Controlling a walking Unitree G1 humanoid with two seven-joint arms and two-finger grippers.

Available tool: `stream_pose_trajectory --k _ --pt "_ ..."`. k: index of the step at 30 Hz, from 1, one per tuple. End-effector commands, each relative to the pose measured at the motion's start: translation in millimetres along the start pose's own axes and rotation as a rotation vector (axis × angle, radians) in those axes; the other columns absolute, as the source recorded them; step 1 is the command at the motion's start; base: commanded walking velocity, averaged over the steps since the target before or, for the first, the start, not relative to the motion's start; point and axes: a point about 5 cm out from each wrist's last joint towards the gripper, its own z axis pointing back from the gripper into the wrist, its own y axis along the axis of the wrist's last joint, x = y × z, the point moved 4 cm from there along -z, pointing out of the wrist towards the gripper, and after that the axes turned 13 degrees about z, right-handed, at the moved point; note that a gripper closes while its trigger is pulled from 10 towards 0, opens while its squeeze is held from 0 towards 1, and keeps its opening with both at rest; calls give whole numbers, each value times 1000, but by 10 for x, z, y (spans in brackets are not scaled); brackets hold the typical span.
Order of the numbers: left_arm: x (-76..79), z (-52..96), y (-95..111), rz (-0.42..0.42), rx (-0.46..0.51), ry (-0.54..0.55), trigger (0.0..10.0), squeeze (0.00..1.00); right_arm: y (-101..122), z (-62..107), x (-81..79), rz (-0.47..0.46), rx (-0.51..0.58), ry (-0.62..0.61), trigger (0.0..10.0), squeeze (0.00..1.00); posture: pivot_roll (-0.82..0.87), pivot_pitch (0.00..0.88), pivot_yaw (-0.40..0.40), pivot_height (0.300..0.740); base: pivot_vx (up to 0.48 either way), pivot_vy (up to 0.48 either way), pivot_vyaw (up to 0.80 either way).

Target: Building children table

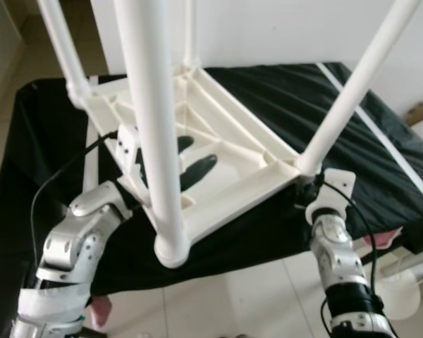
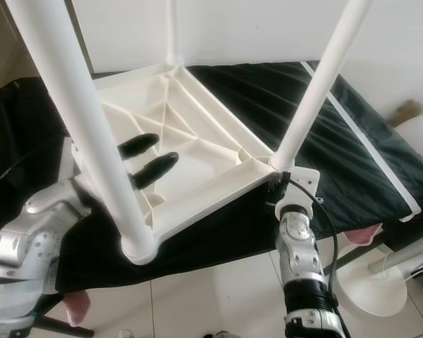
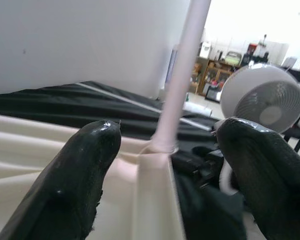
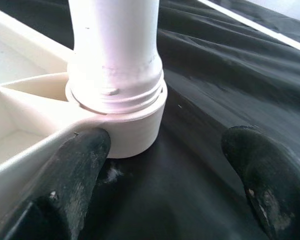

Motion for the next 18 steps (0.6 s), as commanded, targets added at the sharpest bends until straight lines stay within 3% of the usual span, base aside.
stream_pose_trajectory --k 1,7,14,18 --pt "117 -76 -27 18 -1 -41 10000 0 9 -41 -163 -14 0 77 10000 0 67 73 -77 740 0 0 0" --pt "177 -173 -32 27 14 -48 10000 0 118 -143 -282 -18 27 162 10000 0 67 74 -69 740 0 0 0" --pt "343 -355 -73 72 26 -83 10000 0 102 -292 -121 -23 25 147 10000 0 50 80 -48 740 0 0 0" --pt "423 -396 -106 109 30 -101 10000 0 111 -304 -131 -25 58 186 10000 0 36 87 -38 740 0 0 0"
